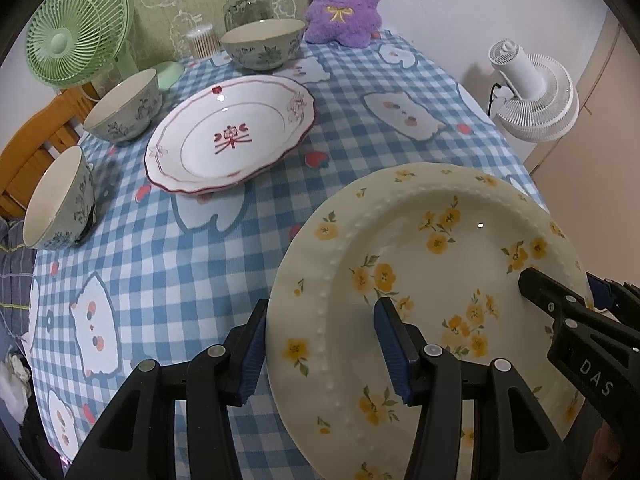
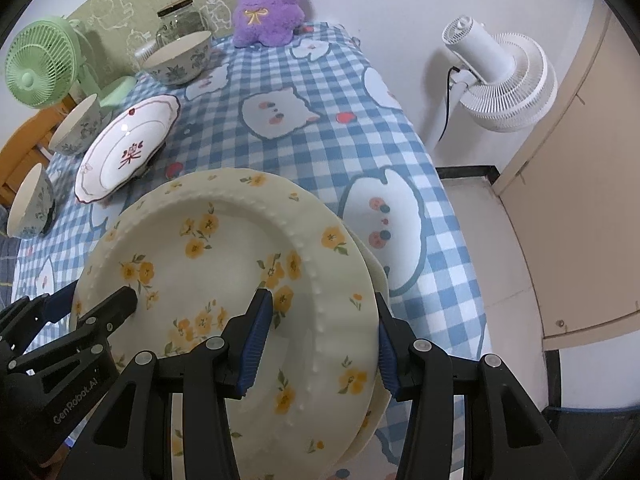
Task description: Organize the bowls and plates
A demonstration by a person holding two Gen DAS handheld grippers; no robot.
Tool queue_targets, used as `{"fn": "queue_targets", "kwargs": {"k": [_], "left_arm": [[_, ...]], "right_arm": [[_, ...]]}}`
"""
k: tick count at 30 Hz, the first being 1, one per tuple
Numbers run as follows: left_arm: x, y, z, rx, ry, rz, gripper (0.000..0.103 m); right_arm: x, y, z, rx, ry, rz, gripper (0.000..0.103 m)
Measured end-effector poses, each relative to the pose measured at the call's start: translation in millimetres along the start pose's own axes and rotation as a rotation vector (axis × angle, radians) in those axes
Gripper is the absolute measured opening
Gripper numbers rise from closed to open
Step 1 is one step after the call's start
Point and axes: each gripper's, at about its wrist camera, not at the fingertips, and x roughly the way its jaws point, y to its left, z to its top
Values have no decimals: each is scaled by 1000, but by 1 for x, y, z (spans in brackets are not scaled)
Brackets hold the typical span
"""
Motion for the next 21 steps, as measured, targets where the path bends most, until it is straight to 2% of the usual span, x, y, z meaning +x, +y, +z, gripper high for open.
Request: {"fn": "queue_targets", "kwargs": {"k": [21], "left_arm": [[6,-1,-11,-31,13,-7,53]], "right_arm": [[8,-2,-5,12,19,-5,51]]}}
